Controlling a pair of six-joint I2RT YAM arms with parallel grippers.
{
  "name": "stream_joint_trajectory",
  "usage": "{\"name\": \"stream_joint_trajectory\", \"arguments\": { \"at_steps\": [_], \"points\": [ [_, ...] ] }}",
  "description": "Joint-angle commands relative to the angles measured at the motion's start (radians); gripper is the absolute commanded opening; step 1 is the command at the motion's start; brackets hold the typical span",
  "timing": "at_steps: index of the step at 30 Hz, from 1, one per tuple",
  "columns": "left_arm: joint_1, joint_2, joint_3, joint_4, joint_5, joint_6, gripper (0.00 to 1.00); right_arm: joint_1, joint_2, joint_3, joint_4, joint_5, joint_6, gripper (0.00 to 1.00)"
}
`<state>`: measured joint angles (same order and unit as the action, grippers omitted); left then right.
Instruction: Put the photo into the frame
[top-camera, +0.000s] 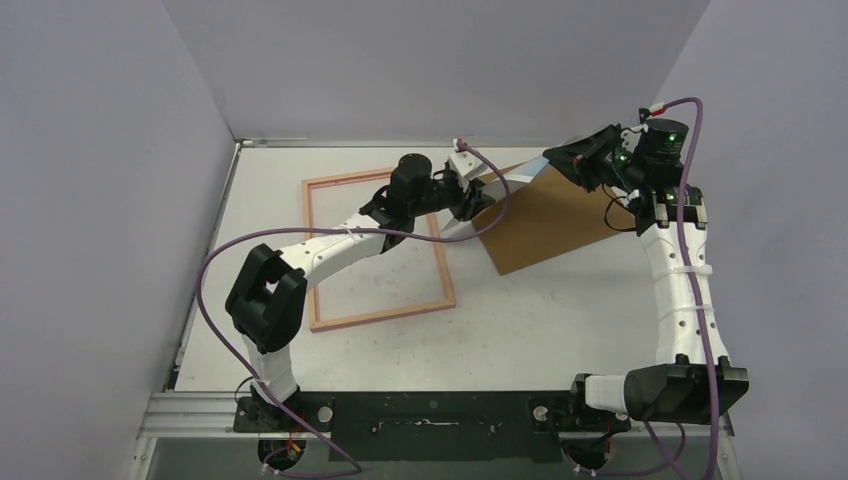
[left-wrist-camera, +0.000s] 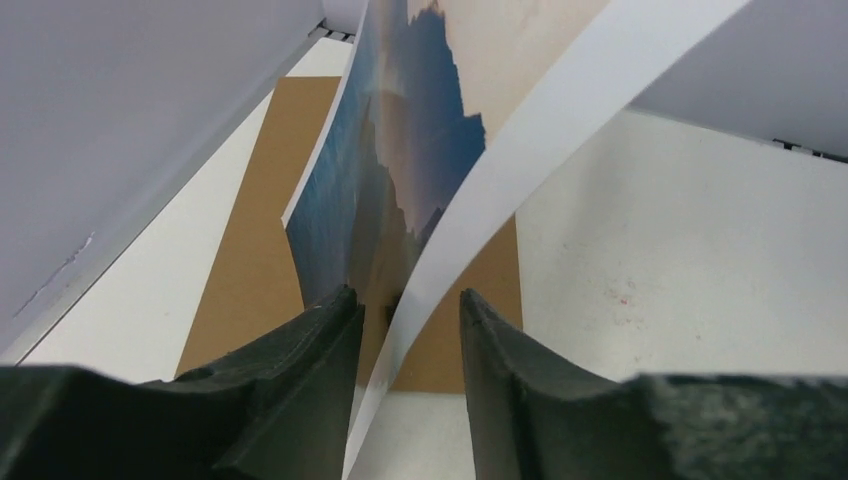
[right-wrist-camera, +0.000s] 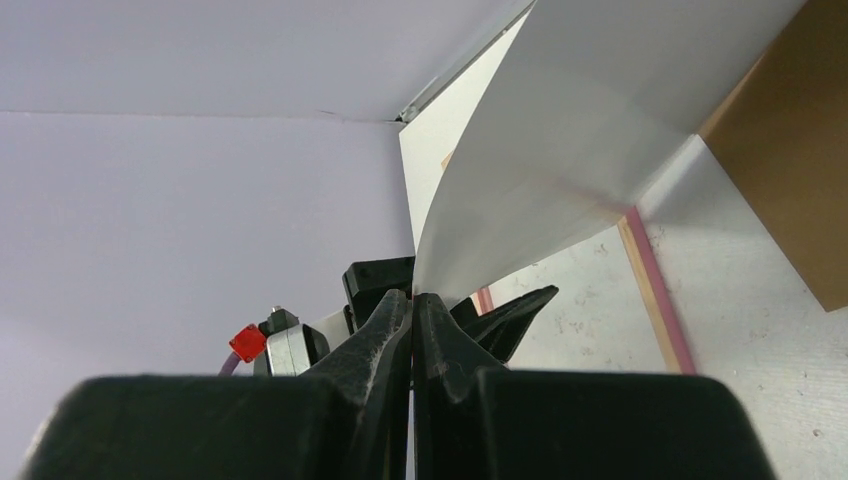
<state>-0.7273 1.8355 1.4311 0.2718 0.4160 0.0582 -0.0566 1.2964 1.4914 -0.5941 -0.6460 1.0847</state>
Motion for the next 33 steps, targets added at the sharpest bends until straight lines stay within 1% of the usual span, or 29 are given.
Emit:
{"name": "stream_joint_trajectory", "arguments": {
  "at_steps": [1,2,5,6,12,14,16,18,19,22,26,30,32,33],
  "points": [
    [-0.001,-0.041,-0.012,0.15,0.003,-0.009,0.35,0.013,-0.032,0.057,0.014,-0.029,0.014,0.0],
    [-0.001,-0.047,-0.016,0.147,0.002,-0.003,0.33,0.014,-0.03,0.057,0.014,-0.029,0.017,0.0],
    [-0.001,-0.052,-0.015,0.149,0.001,0.005,0.19,0.015,-0.027,0.054,0.02,-0.027,0.034,0.0],
    [-0.002,-0.05,-0.011,0.152,0.001,0.002,0.16,0.015,-0.025,0.053,0.024,-0.028,0.041,0.0],
    [-0.011,-0.054,-0.01,0.174,-0.024,0.015,0.15,0.017,-0.014,0.062,0.037,-0.036,0.059,0.0],
    [-0.012,-0.054,-0.01,0.178,-0.028,0.017,0.12,0.017,-0.012,0.063,0.043,-0.038,0.068,0.0],
    [-0.012,-0.057,-0.009,0.181,-0.032,0.007,0.08,0.017,-0.01,0.064,0.048,-0.035,0.078,0.0],
    [-0.012,-0.06,0.003,0.162,-0.031,0.003,0.0,0.018,-0.007,0.066,0.052,-0.03,0.085,0.01],
    [-0.012,-0.062,0.007,0.152,-0.035,0.002,0.0,0.018,-0.007,0.067,0.052,-0.026,0.088,0.06],
    [-0.011,-0.078,0.003,0.147,-0.058,-0.001,0.0,0.018,-0.009,0.065,0.055,-0.009,0.093,0.13],
    [-0.012,-0.092,0.009,0.138,-0.066,-0.015,0.0,0.018,-0.012,0.043,0.106,-0.001,0.122,0.27],
    [-0.011,-0.101,0.033,0.091,-0.072,-0.017,0.0,0.017,-0.003,0.049,0.17,-0.006,0.14,0.48],
    [-0.011,-0.109,0.037,0.069,-0.086,-0.018,0.0,0.018,-0.005,0.049,0.232,-0.006,0.144,0.64],
    [-0.011,-0.112,0.043,0.058,-0.092,-0.017,0.0,0.017,-0.013,0.032,0.294,-0.004,0.161,0.68]
  ]
}}
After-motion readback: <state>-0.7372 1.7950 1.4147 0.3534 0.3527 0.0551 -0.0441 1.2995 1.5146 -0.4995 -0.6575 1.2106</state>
